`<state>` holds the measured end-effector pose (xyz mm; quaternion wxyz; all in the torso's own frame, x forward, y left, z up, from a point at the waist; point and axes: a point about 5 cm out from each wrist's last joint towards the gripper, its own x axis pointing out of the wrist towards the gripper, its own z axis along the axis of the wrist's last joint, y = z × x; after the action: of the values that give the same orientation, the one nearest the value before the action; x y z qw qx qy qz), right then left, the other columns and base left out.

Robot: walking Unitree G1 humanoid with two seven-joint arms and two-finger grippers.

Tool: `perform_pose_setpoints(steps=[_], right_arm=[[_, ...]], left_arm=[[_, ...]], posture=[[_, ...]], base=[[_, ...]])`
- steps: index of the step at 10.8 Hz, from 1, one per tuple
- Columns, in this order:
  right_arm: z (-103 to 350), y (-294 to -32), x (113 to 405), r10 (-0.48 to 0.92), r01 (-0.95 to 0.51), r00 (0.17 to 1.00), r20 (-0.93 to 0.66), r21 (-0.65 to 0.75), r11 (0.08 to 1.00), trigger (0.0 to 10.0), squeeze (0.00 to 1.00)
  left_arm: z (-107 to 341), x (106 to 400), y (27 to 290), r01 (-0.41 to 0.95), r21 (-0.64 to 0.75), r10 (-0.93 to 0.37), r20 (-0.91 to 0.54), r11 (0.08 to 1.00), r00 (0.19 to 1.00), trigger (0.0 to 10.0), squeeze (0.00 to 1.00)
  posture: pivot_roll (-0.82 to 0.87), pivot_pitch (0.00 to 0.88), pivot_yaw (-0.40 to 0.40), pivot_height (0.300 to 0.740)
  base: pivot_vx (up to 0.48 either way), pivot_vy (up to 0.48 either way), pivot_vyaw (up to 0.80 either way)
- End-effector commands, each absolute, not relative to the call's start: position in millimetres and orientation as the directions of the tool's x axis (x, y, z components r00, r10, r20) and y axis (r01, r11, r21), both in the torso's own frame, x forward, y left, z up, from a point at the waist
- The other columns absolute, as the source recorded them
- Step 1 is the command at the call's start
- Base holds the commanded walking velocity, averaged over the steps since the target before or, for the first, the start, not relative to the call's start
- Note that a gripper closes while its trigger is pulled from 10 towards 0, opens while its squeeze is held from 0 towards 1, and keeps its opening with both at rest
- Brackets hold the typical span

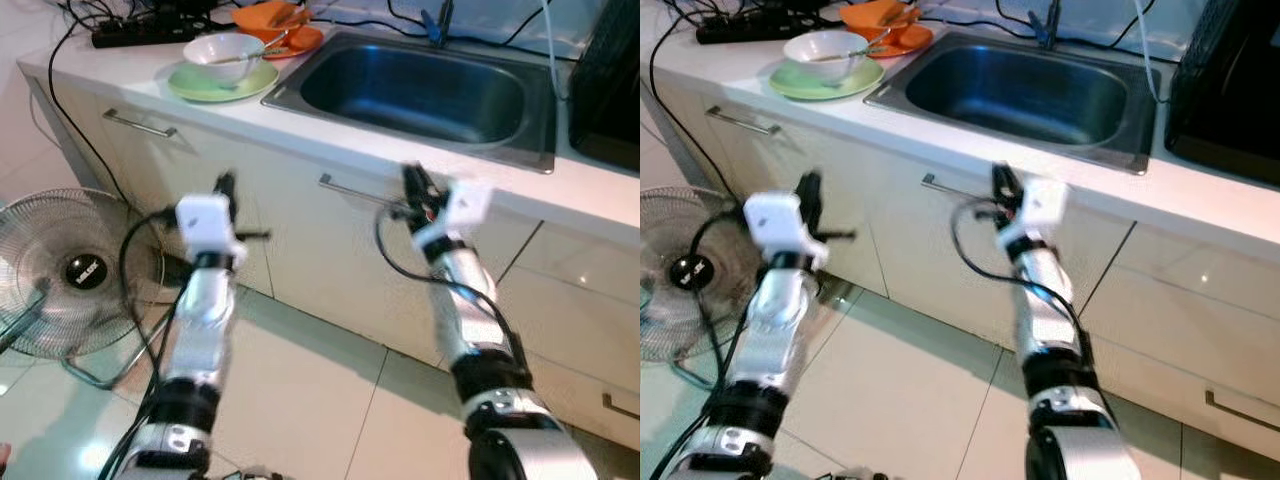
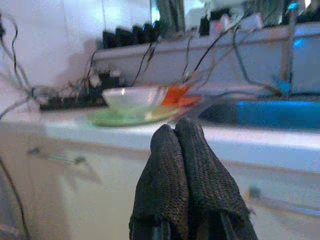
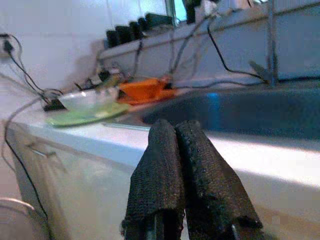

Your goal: Kitchen organization

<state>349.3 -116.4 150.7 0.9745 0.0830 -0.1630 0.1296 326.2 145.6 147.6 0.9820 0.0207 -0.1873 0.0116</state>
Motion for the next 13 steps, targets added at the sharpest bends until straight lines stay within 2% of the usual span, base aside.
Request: perform_pose_setpoints(steps=[1,5,7,13], right_arm=[[162.6,-107.7,352.0,0.261,-0.317,0.897,0.357,0.109,0.942,10.0,0.00],[161.2,-96.4,350.7,0.293,-0.340,0.899,0.326,0.095,0.936,10.0,0.00],[160.5,-96.2,349.1,0.297,-0.348,0.896,0.330,0.104,0.932,10.0,0.00],[159.4,-95.7,347.1,0.292,-0.353,0.900,0.324,0.146,0.924,10.0,0.00]], left_arm=[[157.9,328.4,138.8,-0.024,0.041,0.006,0.391,0.999,0.920,10.0,0.00],[155.1,324.6,127.0,-0.003,-0.003,0.004,0.360,1.000,0.933,10.0,0.00],[156.5,324.2,133.7,-0.031,-0.012,0.033,0.361,0.999,0.932,10.0,0.00],[157.7,322.2,132.6,-0.020,-0.023,0.027,0.355,1.000,0.934,10.0,0.00]], posture=[[0.04,0.021,0.022,0.740],[0.04,0.027,0.013,0.740],[0.04,0.027,0.014,0.740],[0.04,0.034,0.014,0.740]], base=[[0.000,0.000,0.00],[0.000,0.000,0.00],[0.274,0.000,0.77],[0.365,0.000,0.00]])
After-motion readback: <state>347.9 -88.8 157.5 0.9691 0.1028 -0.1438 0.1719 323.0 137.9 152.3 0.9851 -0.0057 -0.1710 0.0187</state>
